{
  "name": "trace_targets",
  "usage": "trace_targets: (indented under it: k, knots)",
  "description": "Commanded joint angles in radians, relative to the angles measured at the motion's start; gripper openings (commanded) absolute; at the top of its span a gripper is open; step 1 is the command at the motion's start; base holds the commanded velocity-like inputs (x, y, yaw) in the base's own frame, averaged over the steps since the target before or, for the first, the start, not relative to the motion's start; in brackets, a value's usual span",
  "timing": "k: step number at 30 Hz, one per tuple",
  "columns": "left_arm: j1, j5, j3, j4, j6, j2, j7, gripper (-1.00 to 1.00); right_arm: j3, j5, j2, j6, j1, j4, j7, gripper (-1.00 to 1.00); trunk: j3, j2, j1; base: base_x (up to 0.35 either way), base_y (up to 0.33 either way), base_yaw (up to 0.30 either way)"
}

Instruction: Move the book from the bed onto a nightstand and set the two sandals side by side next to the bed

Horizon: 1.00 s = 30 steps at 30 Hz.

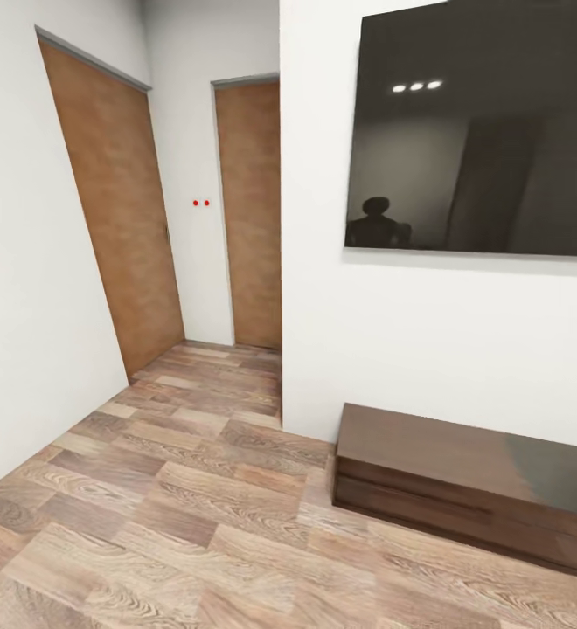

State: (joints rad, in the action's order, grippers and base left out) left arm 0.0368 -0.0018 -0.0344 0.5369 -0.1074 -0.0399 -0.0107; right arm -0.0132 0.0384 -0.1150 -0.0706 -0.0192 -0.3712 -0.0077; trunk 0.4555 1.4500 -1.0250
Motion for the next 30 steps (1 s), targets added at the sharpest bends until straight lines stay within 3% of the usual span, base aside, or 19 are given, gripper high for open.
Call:
trace_targets:
  k: [1, 13, 30]
  knots:
    - [0.000, 0.000, 0.000, 0.000, 0.001, 0.000, 0.000, 1.00, 0.000, 0.000, 0.000, 0.000, 0.000, 0.000, 0.000, 1.00, 0.000, 0.000, 0.000, 0.000, 0.222, -0.266]
    - [0.000, 0.000, 0.000, 0.000, 0.001, 0.000, 0.000, 1.00, 0.001, 0.000, 0.000, 0.000, 0.000, 0.000, 0.000, 1.00, -0.004, 0.000, 0.000, 0.073, 0.236, -0.266]
    - [0.000, -0.001, -0.001, 0.000, 0.001, 0.000, 0.000, 1.00, 0.001, 0.000, 0.000, 0.000, 0.000, 0.000, 0.000, 1.00, -0.010, 0.000, 0.000, 0.005, 0.046, -0.266]
